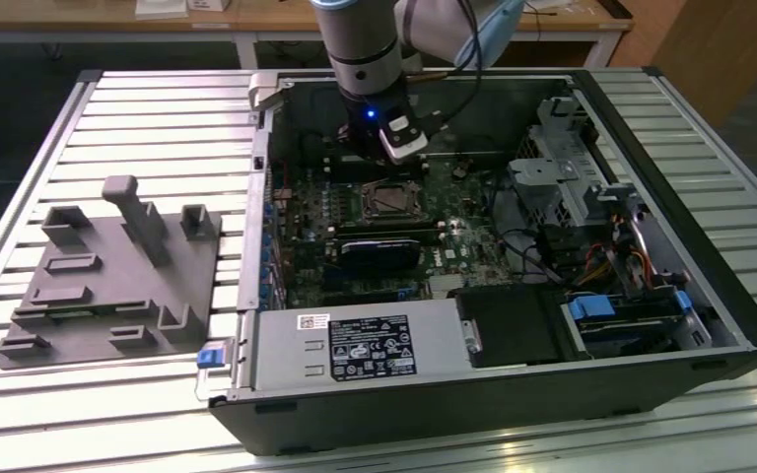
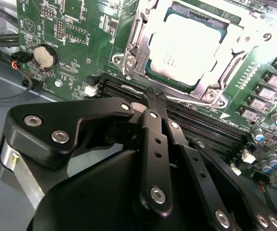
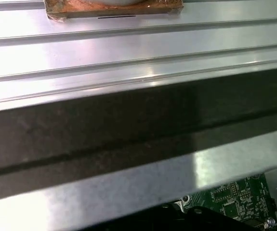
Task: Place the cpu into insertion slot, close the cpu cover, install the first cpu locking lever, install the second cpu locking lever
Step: 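Install the first cpu locking lever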
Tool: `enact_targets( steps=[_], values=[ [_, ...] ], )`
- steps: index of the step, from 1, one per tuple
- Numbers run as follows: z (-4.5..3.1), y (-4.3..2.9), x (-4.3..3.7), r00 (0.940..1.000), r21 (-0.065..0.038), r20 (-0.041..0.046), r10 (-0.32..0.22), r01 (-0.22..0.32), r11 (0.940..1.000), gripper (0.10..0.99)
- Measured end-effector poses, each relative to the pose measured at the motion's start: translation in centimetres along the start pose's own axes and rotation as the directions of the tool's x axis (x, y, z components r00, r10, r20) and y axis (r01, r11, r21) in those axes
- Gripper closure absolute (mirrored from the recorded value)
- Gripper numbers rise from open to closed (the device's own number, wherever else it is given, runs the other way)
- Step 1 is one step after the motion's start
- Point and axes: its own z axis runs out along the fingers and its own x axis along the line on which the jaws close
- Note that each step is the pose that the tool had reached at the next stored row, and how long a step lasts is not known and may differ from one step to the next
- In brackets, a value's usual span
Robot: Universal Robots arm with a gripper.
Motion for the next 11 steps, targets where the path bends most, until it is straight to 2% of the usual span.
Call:
enact_targets(
  steps=[5,11],
  values=[
    [0.18,-0.03,0.05,1.0,0.009,0.0087,0.002,-0.002,1.0,0.98],
    [0.18,0.18,0.27,0.9999,0.008,0.0112,0.002,-0.002,1.0,0.98]
  ],
)
